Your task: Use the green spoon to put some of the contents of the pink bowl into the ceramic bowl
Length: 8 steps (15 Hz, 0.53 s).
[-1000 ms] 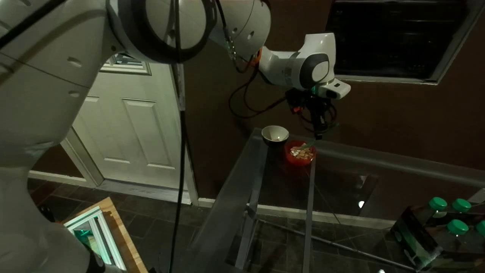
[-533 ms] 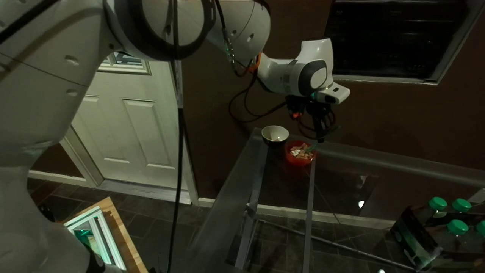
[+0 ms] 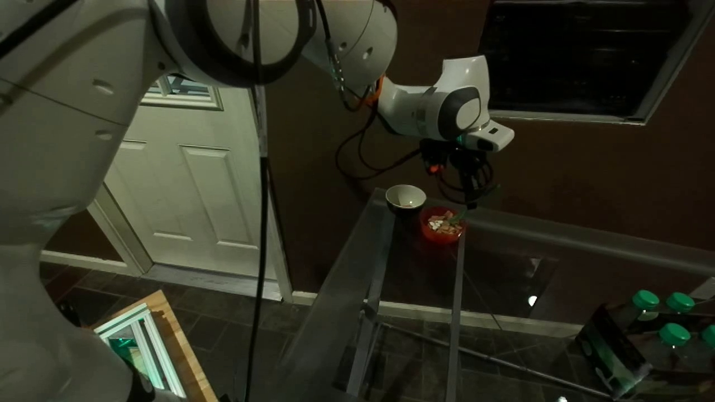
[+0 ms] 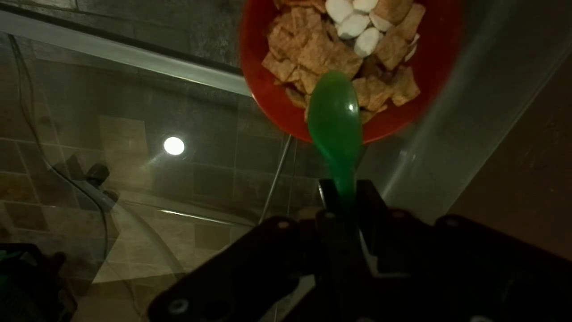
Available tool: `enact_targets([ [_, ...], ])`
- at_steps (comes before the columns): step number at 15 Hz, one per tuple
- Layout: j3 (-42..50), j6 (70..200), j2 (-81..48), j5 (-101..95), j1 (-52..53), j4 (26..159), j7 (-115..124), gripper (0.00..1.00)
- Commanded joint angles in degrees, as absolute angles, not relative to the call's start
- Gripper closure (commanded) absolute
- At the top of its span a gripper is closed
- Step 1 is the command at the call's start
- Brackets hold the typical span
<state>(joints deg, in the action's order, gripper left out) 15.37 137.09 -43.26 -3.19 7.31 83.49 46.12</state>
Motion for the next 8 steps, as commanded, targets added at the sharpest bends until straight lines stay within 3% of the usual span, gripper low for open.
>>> enact_targets([
  [1, 17.6, 137.6, -42.5, -7.9, 9.8, 85.0, 50.8, 0.96],
  [8, 21.3, 137.8, -43.8, -17.0, 13.6, 84.6, 60.2, 0.96],
])
